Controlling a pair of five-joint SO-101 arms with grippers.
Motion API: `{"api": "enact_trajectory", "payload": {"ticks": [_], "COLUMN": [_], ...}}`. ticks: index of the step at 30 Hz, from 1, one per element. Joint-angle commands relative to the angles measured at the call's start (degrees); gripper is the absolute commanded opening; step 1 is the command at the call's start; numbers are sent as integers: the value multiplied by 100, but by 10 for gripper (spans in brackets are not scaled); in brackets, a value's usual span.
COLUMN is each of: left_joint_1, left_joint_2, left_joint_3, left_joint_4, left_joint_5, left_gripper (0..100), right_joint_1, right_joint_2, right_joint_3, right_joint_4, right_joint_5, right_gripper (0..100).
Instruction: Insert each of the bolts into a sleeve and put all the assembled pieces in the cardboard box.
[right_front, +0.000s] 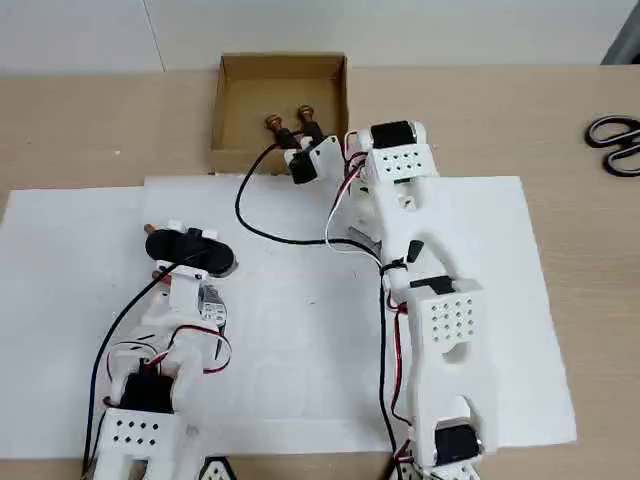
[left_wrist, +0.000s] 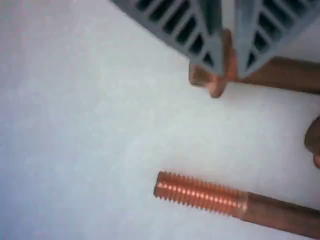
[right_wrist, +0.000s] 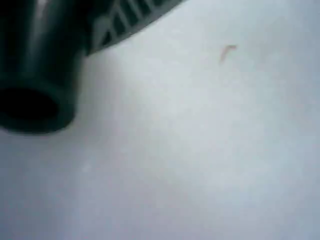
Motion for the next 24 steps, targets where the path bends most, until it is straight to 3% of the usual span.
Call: {"api": "enact_trajectory", "payload": {"ticks": [1, 9, 17, 24], "left_joint_1": [-18, -18, -18, -88], "left_joint_2": [-35, -35, -35, 9], "left_joint_3": [-66, -66, -92, -1253], "left_joint_4": [26, 26, 70, 1371], "left_joint_5": [0, 0, 0, 308], "left_gripper": [6, 6, 8, 8], "right_joint_1": [-110, -207, -189, -101], "right_joint_2": [-752, -1675, -3134, -5156], "right_joint_3": [-255, 229, 2338, 4659], "right_joint_4": [136, 259, 268, 233], "right_joint_5": [-492, -1793, -3288, -3569], "right_gripper": [6, 2, 2, 3]}}
